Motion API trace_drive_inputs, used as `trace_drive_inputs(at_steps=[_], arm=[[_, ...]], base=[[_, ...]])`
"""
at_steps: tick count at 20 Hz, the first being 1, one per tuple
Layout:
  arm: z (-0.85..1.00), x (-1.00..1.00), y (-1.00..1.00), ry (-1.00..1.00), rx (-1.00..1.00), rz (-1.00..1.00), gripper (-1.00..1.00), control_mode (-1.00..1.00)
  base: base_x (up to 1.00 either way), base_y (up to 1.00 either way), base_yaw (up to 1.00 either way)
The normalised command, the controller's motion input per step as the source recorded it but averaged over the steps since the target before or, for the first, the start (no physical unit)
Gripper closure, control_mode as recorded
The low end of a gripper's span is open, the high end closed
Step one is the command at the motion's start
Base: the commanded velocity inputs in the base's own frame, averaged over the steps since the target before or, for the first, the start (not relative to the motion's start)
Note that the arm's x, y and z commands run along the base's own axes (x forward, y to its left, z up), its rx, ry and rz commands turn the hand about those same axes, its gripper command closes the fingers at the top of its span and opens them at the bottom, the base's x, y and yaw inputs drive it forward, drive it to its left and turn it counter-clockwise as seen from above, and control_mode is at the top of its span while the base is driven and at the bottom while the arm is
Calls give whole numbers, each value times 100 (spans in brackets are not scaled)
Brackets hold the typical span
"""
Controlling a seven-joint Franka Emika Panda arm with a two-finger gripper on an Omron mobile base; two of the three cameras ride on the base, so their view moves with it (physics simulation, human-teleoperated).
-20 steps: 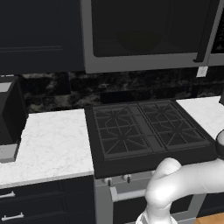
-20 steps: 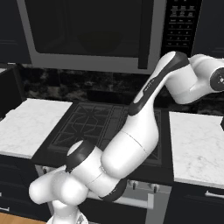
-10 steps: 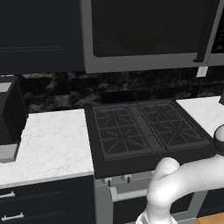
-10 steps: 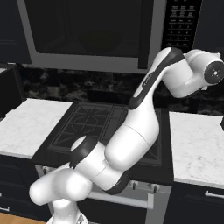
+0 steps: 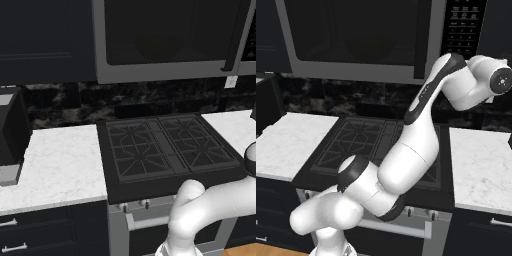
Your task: Open the microwave, place the bowl with waffle inside the microwave, then close the microwave door and turn it on.
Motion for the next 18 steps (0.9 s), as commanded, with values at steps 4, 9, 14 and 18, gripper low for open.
trace_drive_inputs(at_steps=[4,9,14,18], arm=[[0,19,11,0,0,0,100,-100],[-1,34,0,0,0,0,100,-100],[-10,47,-9,0,-2,0,100,-100],[-18,55,-16,0,-3,0,100,-100]], base=[[0,0,0],[0,0,0],[0,0,0],[0,0,0]])
